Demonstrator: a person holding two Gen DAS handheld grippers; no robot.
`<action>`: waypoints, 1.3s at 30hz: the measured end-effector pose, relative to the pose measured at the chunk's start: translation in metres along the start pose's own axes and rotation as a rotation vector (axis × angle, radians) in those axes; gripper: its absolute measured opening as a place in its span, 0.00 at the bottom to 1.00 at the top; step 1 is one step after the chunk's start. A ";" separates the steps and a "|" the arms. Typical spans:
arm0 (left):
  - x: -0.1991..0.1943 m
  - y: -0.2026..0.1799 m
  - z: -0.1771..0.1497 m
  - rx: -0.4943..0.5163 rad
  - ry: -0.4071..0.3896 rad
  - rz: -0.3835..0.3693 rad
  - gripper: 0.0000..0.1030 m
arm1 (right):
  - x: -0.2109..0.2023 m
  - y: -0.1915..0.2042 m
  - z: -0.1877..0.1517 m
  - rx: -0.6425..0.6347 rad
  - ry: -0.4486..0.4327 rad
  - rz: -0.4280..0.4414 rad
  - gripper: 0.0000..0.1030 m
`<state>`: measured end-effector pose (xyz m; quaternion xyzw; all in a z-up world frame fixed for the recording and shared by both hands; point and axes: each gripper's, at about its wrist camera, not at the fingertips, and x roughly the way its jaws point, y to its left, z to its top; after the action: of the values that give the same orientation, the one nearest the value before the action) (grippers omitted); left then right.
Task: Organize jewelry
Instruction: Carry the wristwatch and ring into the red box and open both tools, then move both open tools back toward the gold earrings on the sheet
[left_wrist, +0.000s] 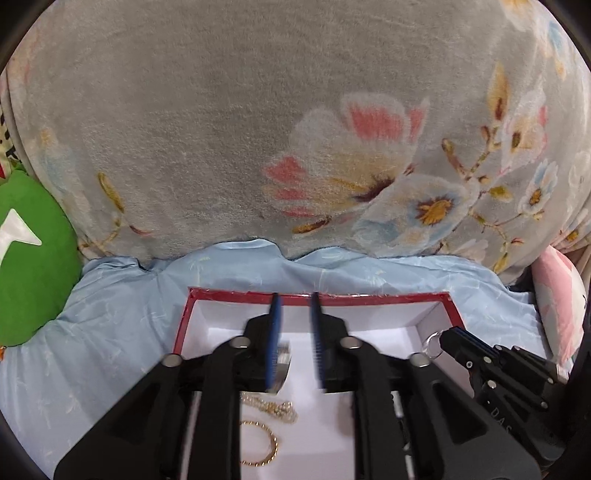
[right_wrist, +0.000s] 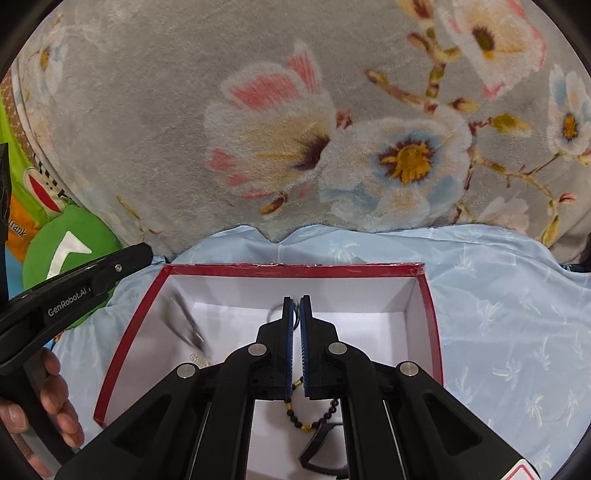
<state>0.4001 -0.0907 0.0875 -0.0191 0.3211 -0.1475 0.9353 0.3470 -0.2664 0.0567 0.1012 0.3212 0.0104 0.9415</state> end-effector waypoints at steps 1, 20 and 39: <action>0.004 0.001 0.002 -0.009 -0.011 0.019 0.47 | 0.003 -0.001 0.001 -0.002 -0.004 -0.014 0.18; -0.123 0.029 -0.093 0.012 0.012 0.128 0.60 | -0.126 -0.006 -0.119 0.003 0.007 -0.063 0.42; -0.157 0.040 -0.257 -0.067 0.320 0.098 0.60 | -0.153 0.018 -0.252 0.001 0.240 -0.035 0.42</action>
<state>0.1374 0.0077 -0.0278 -0.0111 0.4711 -0.0922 0.8772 0.0731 -0.2157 -0.0424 0.0940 0.4333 0.0056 0.8963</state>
